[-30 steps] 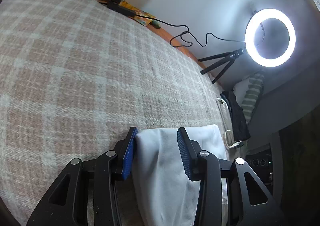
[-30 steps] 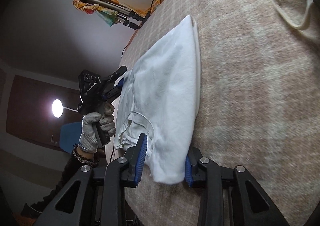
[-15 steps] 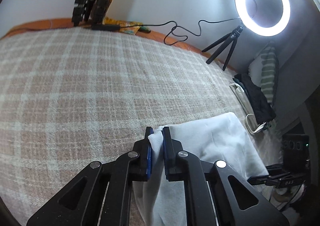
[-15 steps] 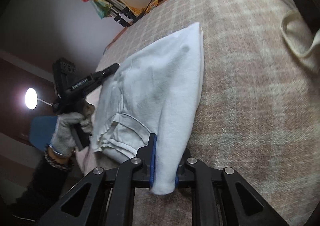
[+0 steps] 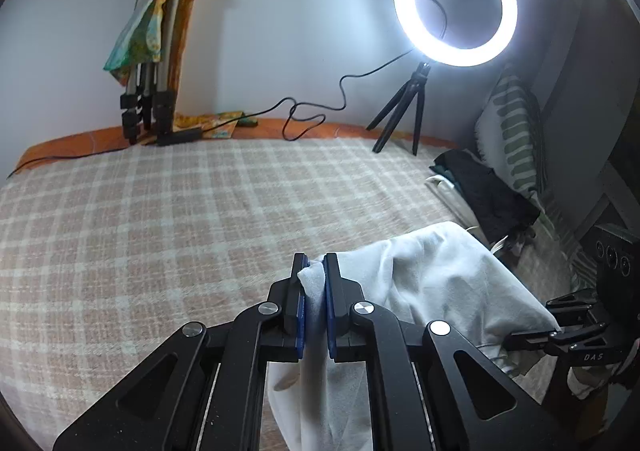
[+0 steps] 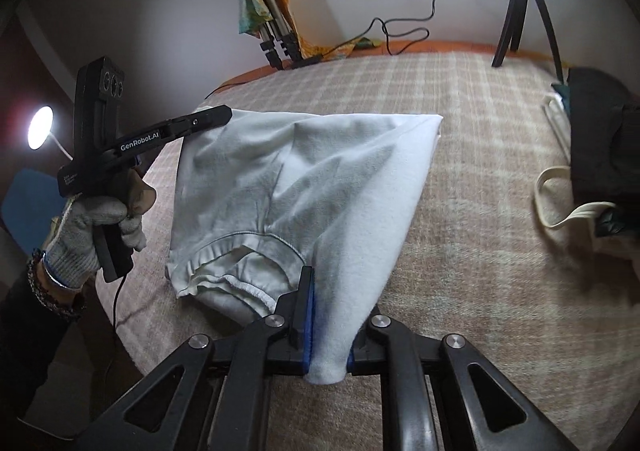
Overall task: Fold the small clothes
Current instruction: 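Grip the folded shirt's edge with the right tool and lift it, then carry the folded shirt with the right tool onto the clothes pile and release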
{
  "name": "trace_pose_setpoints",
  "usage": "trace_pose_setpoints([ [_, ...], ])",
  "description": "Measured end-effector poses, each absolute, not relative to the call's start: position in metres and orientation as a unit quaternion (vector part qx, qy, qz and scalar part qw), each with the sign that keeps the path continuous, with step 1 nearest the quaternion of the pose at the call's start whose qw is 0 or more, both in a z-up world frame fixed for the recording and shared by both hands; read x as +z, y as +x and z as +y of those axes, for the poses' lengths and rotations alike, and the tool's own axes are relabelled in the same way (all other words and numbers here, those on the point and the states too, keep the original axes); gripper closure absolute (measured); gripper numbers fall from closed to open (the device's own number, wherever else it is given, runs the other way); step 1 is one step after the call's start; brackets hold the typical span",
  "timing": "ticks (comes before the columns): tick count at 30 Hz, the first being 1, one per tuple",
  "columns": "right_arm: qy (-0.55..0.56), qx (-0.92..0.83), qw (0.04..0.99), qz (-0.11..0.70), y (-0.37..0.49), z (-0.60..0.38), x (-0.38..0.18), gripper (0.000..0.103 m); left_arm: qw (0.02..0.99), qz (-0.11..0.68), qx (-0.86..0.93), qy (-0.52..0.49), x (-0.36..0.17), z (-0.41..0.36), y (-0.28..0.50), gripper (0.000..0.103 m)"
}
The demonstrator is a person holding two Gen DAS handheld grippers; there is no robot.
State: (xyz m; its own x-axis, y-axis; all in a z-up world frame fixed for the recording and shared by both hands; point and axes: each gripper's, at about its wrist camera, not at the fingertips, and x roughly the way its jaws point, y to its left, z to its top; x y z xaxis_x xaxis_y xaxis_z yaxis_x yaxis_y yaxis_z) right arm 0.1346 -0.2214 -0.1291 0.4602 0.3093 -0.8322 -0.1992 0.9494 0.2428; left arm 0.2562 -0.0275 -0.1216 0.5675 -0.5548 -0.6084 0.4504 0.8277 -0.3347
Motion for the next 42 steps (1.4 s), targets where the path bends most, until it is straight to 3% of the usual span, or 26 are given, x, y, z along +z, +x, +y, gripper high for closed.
trace_pose_setpoints([
  [17,0.007,0.062,0.896,0.44,0.098,-0.306,-0.055,0.094,0.873,0.309,-0.367,-0.085,-0.074,-0.138,0.265,0.097],
  [42,-0.008,-0.074,0.911,0.406,0.125,-0.483,-0.01,0.094,0.858,0.286,-0.422,-0.065,-0.043,-0.333,0.347,0.097],
])
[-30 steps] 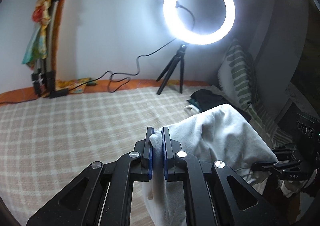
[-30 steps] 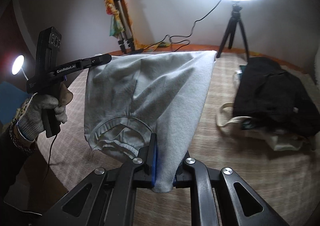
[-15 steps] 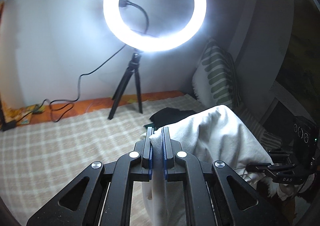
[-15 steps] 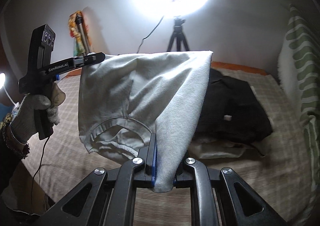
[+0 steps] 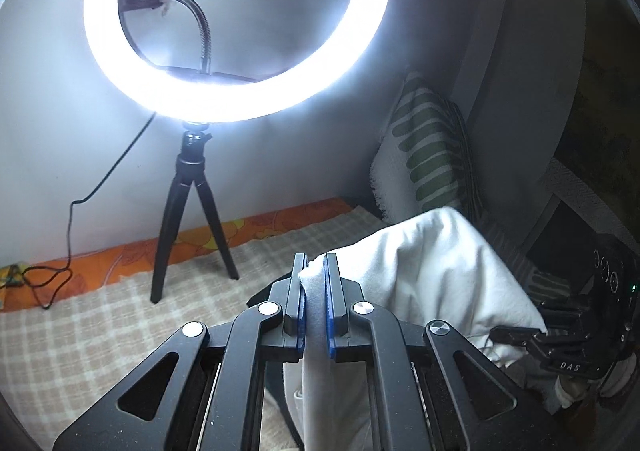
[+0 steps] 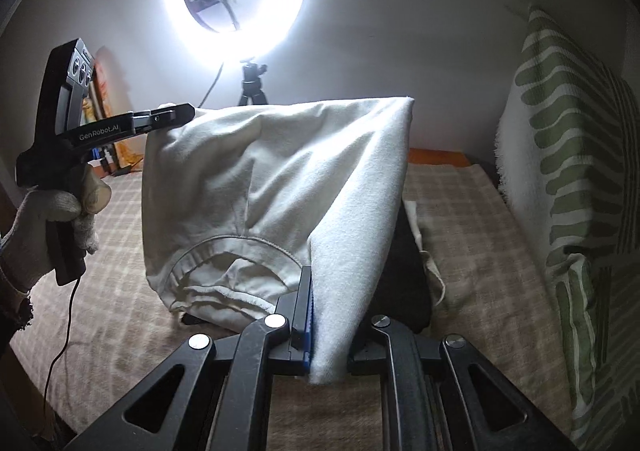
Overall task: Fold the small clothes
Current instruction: 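Carry the folded shirt with the right tool onto the clothes pile and release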
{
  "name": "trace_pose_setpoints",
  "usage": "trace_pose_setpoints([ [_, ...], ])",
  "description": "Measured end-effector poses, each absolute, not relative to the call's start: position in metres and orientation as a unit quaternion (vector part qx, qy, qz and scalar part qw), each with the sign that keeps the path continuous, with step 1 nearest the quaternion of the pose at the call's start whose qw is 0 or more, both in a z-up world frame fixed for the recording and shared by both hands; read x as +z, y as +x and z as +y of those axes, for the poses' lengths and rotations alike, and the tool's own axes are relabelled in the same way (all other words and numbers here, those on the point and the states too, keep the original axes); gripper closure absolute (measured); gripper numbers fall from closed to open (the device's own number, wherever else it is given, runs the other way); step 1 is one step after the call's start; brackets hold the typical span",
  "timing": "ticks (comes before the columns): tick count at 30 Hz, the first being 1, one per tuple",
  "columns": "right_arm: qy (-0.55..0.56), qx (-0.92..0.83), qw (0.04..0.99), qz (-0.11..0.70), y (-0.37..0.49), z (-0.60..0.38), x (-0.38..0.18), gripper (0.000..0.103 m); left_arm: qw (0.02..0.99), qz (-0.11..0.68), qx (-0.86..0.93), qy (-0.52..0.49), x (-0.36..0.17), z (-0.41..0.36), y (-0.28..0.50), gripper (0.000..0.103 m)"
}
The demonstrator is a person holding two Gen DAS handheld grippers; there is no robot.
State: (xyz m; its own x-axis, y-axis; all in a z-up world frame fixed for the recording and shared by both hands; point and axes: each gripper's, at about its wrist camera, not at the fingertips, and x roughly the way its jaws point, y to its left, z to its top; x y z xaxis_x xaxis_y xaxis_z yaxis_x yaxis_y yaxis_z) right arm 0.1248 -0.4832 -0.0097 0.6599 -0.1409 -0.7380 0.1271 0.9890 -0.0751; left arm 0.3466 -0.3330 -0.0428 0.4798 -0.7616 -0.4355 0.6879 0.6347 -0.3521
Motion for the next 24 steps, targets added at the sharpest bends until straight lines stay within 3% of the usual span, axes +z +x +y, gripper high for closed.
trace_pose_setpoints([
  [17,0.011,-0.063,0.887,0.456,0.154,-0.534,-0.059,0.093,0.889,0.304,-0.344,-0.005,-0.072,-0.365,0.384,0.098],
  [21,0.031,-0.069,0.874,0.481,0.158,-0.549,-0.07,0.086,0.888,0.309,-0.341,0.022,-0.075,-0.362,0.376,0.098],
  [24,0.041,-0.085,0.869,0.486,0.157,-0.558,-0.072,0.075,0.883,0.313,-0.348,0.03,-0.075,-0.355,0.368,0.097],
])
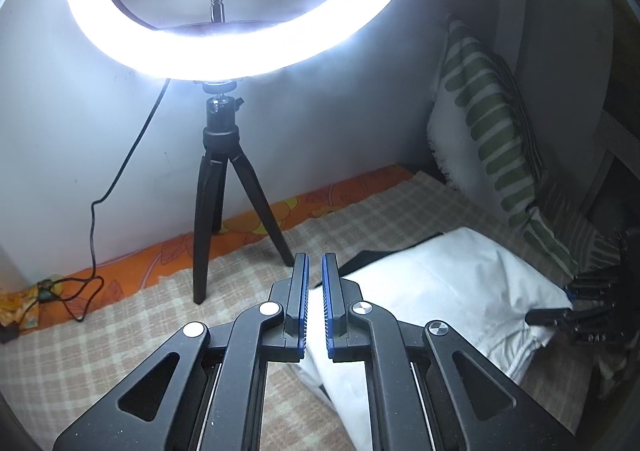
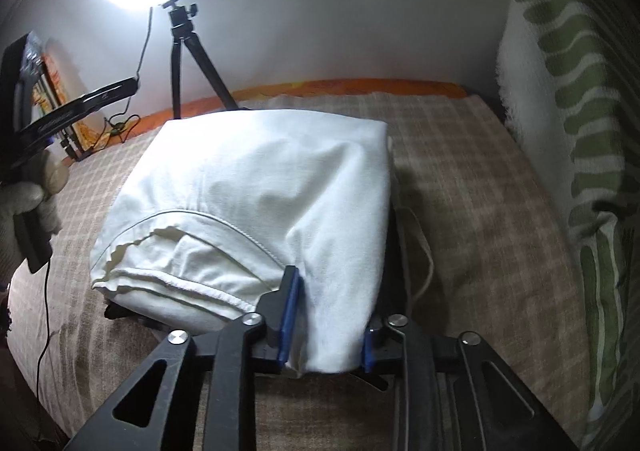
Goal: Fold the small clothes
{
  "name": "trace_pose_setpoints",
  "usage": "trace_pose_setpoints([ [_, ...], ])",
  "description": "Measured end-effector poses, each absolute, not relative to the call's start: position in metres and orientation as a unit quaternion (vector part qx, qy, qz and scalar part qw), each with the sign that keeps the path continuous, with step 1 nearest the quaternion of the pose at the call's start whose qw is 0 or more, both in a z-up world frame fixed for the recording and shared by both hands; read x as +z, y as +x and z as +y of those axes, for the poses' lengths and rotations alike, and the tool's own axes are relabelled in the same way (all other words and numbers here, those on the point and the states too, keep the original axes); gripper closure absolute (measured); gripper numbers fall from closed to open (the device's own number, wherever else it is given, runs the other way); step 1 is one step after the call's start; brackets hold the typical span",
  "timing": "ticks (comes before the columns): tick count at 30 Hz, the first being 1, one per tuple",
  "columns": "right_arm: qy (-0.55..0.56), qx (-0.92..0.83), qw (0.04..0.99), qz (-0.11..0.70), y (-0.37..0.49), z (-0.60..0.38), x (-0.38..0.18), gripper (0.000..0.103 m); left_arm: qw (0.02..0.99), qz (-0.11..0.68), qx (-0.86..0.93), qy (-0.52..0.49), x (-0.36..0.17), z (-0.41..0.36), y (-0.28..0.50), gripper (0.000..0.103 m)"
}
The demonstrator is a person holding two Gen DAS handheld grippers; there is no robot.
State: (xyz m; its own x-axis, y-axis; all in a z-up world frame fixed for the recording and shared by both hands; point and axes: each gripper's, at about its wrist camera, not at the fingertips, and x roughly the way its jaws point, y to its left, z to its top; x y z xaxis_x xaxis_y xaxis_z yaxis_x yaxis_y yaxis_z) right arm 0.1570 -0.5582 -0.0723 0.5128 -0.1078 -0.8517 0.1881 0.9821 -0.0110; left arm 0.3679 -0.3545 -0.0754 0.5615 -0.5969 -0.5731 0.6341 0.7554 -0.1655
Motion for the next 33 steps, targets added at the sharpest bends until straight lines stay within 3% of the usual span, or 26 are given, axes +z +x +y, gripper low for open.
trace_pose_setpoints([
  [3,0.041,-0.109,0.865,0.488,0.153,-0.565,-0.072,0.07,0.876,0.323,-0.359,0.02,-0.073,-0.348,0.363,0.096],
  [6,0.037,-0.133,0.86,0.491,0.147,-0.57,-0.07,0.068,0.875,0.324,-0.36,0.02,-0.067,-0.339,0.354,0.088],
  [10,0.021,-0.173,0.853,0.491,0.135,-0.572,-0.065,0.067,0.877,0.321,-0.358,0.019,-0.056,-0.327,0.337,0.054],
  [17,0.04,-0.186,0.862,0.47,0.108,-0.569,-0.049,0.065,0.885,0.313,-0.344,0.023,-0.036,-0.306,0.298,0.028],
  [33,0.003,-0.184,0.9,0.396,0.052,-0.501,-0.01,0.041,0.885,0.313,-0.345,0.01,-0.018,-0.268,0.208,0.026],
])
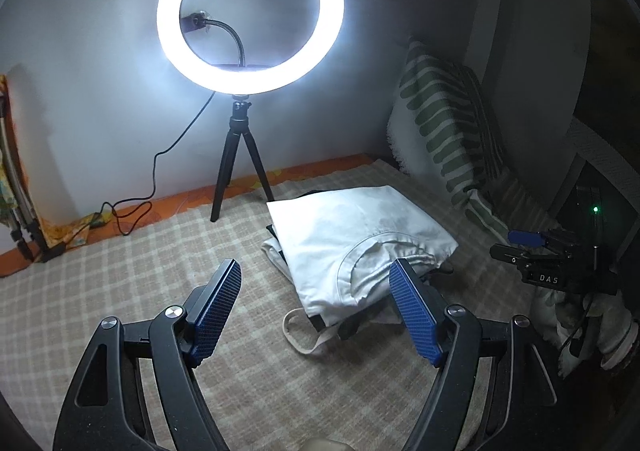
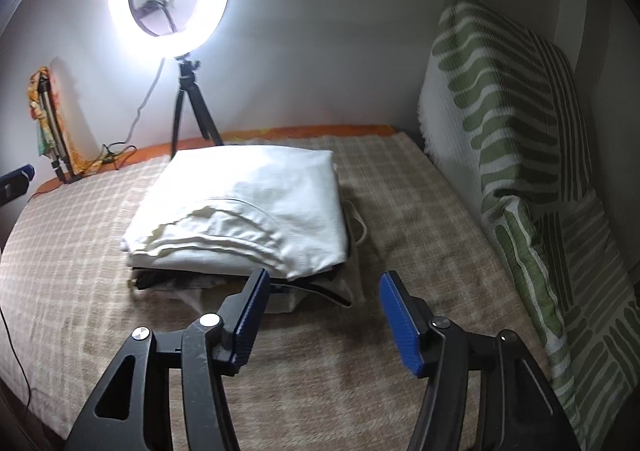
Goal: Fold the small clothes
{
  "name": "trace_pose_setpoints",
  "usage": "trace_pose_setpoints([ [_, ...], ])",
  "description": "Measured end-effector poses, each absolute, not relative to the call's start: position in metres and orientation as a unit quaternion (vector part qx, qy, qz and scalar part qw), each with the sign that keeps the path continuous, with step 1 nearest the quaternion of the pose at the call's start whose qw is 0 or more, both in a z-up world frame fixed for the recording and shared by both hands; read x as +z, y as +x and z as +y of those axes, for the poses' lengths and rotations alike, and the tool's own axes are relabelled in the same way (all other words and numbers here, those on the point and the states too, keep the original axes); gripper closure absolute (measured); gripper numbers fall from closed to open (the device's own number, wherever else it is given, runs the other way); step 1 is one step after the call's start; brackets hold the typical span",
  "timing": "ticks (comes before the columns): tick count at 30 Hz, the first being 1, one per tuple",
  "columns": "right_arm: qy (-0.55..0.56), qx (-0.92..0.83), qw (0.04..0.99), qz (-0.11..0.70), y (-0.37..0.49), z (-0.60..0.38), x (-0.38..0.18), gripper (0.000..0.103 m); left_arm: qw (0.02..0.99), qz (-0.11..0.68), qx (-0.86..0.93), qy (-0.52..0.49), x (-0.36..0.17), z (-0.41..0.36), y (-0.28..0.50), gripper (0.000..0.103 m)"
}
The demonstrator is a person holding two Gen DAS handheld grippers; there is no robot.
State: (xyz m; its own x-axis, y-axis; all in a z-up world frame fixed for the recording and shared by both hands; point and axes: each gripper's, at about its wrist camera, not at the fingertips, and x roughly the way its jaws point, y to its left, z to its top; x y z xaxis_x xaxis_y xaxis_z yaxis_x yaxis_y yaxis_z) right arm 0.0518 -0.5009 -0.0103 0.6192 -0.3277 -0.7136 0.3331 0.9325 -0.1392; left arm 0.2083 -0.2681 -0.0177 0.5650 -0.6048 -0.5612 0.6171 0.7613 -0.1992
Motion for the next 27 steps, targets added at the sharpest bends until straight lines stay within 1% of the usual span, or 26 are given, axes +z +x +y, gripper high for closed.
trace_pose_setpoints([
  [2,0.005,-0.178,0.904,0.388,0.048,-0.492,-0.007,0.038,0.886,0.309,-0.345,0.009,-0.017,-0.263,0.197,0.02],
  [9,-0.014,-0.17,0.915,0.366,0.033,-0.46,-0.003,0.029,0.894,0.296,-0.335,0.022,-0.021,-0.251,0.162,0.019],
  [19,-0.03,-0.184,0.923,0.335,0.015,-0.435,-0.001,0.009,0.901,0.302,-0.309,0.035,-0.032,-0.246,0.132,0.018],
  [21,-0.025,-0.187,0.925,0.33,0.011,-0.432,-0.001,0.006,0.903,0.302,-0.304,0.037,-0.034,-0.245,0.128,0.014],
  [23,-0.02,-0.192,0.926,0.324,0.008,-0.43,0.0,0.002,0.905,0.302,-0.297,0.039,-0.035,-0.244,0.125,0.0],
  [27,-0.02,-0.215,0.926,0.31,0.001,-0.425,0.001,0.0,0.902,0.308,-0.3,0.04,-0.039,-0.244,0.118,0.001],
])
